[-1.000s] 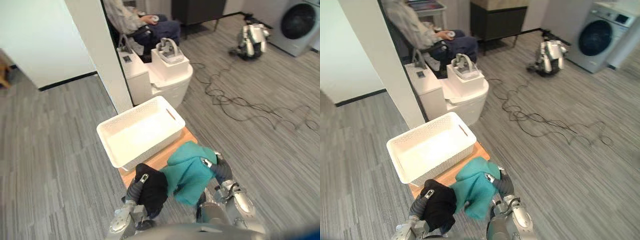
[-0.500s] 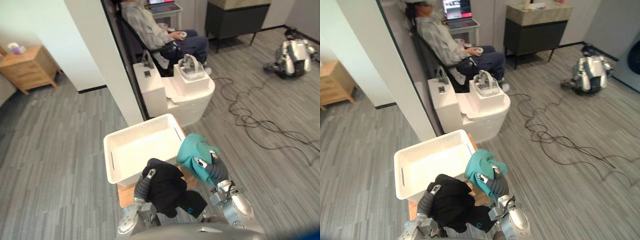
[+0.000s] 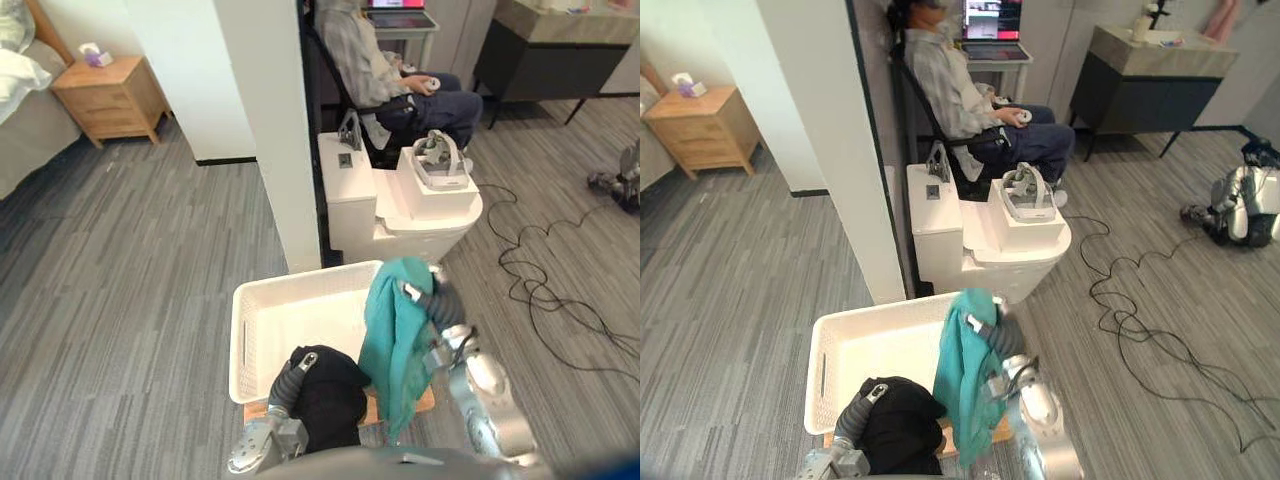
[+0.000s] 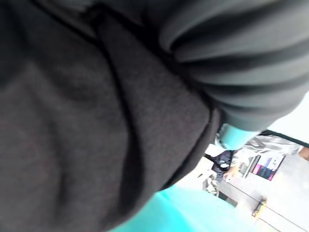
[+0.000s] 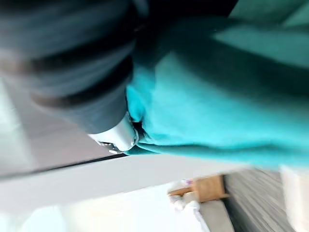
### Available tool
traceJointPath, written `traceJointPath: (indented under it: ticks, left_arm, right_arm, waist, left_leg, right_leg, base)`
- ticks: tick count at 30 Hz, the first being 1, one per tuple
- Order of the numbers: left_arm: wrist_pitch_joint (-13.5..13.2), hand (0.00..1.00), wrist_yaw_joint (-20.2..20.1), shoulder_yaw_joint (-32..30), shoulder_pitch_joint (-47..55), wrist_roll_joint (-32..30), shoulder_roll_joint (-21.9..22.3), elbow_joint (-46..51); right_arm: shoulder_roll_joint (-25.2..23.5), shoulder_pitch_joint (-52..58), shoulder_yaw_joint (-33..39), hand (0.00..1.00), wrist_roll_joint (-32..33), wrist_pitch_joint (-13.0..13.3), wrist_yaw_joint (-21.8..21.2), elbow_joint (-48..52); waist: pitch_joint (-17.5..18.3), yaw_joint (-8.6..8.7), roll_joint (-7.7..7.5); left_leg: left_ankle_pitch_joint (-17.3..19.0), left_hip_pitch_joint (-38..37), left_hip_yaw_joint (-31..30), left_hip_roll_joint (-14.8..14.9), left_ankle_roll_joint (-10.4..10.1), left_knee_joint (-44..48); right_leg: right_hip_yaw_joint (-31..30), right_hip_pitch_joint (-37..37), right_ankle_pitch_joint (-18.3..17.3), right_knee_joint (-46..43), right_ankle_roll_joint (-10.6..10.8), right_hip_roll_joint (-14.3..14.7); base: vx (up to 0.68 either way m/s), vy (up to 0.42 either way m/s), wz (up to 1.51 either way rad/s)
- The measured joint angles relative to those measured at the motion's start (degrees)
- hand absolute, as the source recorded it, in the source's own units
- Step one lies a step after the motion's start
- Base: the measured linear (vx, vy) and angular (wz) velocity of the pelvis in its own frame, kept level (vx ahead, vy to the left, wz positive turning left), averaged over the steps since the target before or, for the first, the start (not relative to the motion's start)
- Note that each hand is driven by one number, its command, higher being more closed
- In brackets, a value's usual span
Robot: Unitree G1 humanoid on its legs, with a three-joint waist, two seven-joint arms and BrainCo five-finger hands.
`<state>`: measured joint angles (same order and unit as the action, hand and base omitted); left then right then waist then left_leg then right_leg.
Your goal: Tidy the bed and pick cloth on bed and put in laundry
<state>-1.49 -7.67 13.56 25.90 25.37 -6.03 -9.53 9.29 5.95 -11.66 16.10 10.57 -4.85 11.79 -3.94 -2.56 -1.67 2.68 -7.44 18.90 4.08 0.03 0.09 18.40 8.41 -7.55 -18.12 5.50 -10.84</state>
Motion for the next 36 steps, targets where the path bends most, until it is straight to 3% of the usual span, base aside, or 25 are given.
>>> traceJointPath:
  ticks: [2, 3, 4, 5, 6, 7, 8, 9, 14, 18, 22, 26, 30, 36]
  left_arm:
    - [0.01, 1.00, -0.36, -0.05, -0.46, -0.19, -0.24, -1.78]
    - [0.00, 1.00, -0.73, -0.02, -1.17, -0.21, -0.10, -2.05]
    - [-0.37, 1.00, -1.01, -0.31, -1.99, -0.20, -0.54, -3.47]
    - [-0.65, 1.00, -1.12, -0.34, -2.80, -0.20, -1.05, -5.29]
    - [-0.72, 1.00, -1.23, -0.35, -3.15, -0.19, -1.33, -6.40]
    - [-0.81, 1.00, -1.38, -0.43, -4.26, -0.16, -2.01, -7.68]
    - [-0.76, 1.00, -2.01, -0.44, -5.37, -0.14, -1.30, -10.73]
    - [-0.84, 1.00, -2.25, -0.47, -5.96, -0.14, -0.58, -12.09]
    - [-1.86, 1.00, -4.02, -0.34, -6.45, -0.14, 1.30, -14.30]
    - [-1.88, 1.00, -4.52, -0.30, -6.91, -0.16, 1.64, -14.30]
    - [-1.30, 1.00, -4.44, -0.28, -7.10, -0.14, 1.86, -14.26]
    - [0.31, 1.00, -3.15, -0.28, -7.16, -0.15, 2.03, -14.19]
    - [1.37, 1.00, -2.91, -0.35, -9.55, -0.16, 1.15, -14.13]
    - [1.06, 1.00, -2.90, -1.99, -19.01, 0.00, 0.09, -11.71]
  right_arm:
    - [2.46, -4.22, 1.35, 1.00, 0.01, -0.07, 0.19, 2.19]
    - [3.17, -5.76, 1.86, 1.00, 0.02, -0.10, 0.07, 2.85]
    - [4.10, -8.04, 1.97, 1.00, 0.03, -0.31, 0.00, 3.41]
    - [4.97, -10.41, 1.94, 1.00, 0.03, -1.07, -0.29, 4.17]
    - [5.14, -12.02, 1.95, 1.00, 0.10, -1.92, -0.57, 4.74]
    - [5.22, -15.07, 1.95, 1.00, 0.24, -2.97, -1.09, 5.67]
    - [6.10, -17.19, 2.22, 1.00, 0.60, -4.17, -1.64, 6.39]
    - [6.55, -18.28, 2.07, 1.00, 0.62, -5.25, -1.88, 6.55]
    - [9.49, -23.29, -0.20, 1.00, 1.70, -12.81, -3.63, 7.01]
    - [8.58, -26.53, -2.67, 1.00, 3.51, -16.65, -3.52, 6.43]
    - [4.78, -26.38, -6.61, 1.00, 5.34, -18.55, -2.77, 1.32]
    - [0.51, -25.06, -13.40, 1.00, 5.17, -19.11, -0.85, -7.75]
    - [-4.21, -24.88, -16.79, 1.00, 2.11, -17.86, 2.39, -18.66]
    - [-9.73, -38.33, -14.19, 1.00, -6.60, -13.60, 9.77, -34.51]
  waist:
    - [0.03, 0.28, 0.05]
    - [-0.30, 0.71, 0.49]
    - [-1.01, 1.39, 1.61]
    - [-0.92, 1.30, 1.42]
    - [-0.94, 1.24, 0.85]
    - [-1.11, 1.31, -1.70]
    - [-1.59, 1.24, -1.38]
    - [-1.71, 1.26, -0.88]
    - [-1.37, 0.38, 0.94]
    - [-1.24, -0.13, 0.75]
    - [-1.04, -0.17, 0.66]
    - [-1.05, -0.76, 0.68]
    - [-2.12, -1.74, 1.07]
    - [-14.12, -3.05, 2.28]
  left_leg:
    - [0.00, -0.68, -1.35, 0.36, 0.02, 0.17]
    - [0.01, -0.71, -2.19, 1.46, 0.03, 0.62]
    - [0.00, -0.65, -3.84, 3.13, 0.02, 1.03]
    - [-0.01, -0.64, -4.13, 3.86, 0.00, 1.02]
    - [0.06, -0.63, -3.99, 3.71, -0.12, 1.05]
    - [0.82, -0.63, -3.71, 2.27, -1.58, 1.38]
    - [2.97, -0.83, -3.90, 2.87, -4.37, 2.16]
    - [3.15, -1.04, -3.60, 3.53, -4.64, 2.19]
    - [3.28, -0.52, -2.50, 5.03, -5.28, 2.00]
    - [2.90, -0.46, -2.73, 4.43, -5.16, 1.86]
    - [1.68, -0.43, -3.86, 2.92, -4.34, 0.10]
    - [1.08, 0.23, -4.72, 2.03, -3.66, -0.23]
    - [-0.82, 4.14, -6.32, 1.40, -3.36, -1.08]
    - [-6.73, 11.97, -8.78, 0.68, -3.46, -4.04]
  right_leg:
    - [-0.47, -2.39, 0.64, -7.62, -1.00, -0.19]
    - [-1.30, -5.17, 2.22, -12.94, -4.05, 0.01]
    - [-3.30, -7.00, -3.75, -14.01, -3.63, 1.56]
    - [-4.58, -8.13, -6.48, -9.46, -3.32, 2.65]
    - [-4.91, -8.08, -5.57, -4.01, -3.23, 2.77]
    - [-5.31, -8.10, 0.96, 4.22, -2.71, 1.88]
    - [-4.83, -6.20, -0.39, 5.56, -1.57, 2.29]
    - [-4.83, -5.74, -0.24, 6.56, -1.74, 2.96]
    - [-4.53, -3.38, 1.74, 13.48, -1.80, 5.41]
    - [-4.22, -1.95, 3.94, 16.68, -1.26, 5.22]
    - [-3.28, -1.43, 5.34, 18.24, -0.62, 4.32]
    - [-2.41, -1.25, 6.12, 19.22, -0.03, 3.34]
    - [-1.29, -5.21, 6.09, 17.13, -0.09, 2.40]
    - [0.41, -15.82, 5.75, 10.54, -1.27, 0.67]
  base:
    - [0.13, -0.064, 0.46]
    - [0.08, -0.085, 0.50]
    - [0.07, -0.110, 0.48]
    - [0.03, -0.098, 0.40]
    - [0.02, -0.127, 0.13]
    - [0.04, -0.165, 0.18]
    - [0.06, -0.185, 0.09]
    - [0.04, -0.138, 0.01]
    - [-0.01, -0.086, -0.10]
    - [0.00, 0.018, 0.02]
    - [0.00, 0.036, 0.15]
    - [-0.03, 0.038, 0.11]
    - [-0.10, 0.013, 0.24]
    - [-0.21, 0.003, 0.24]
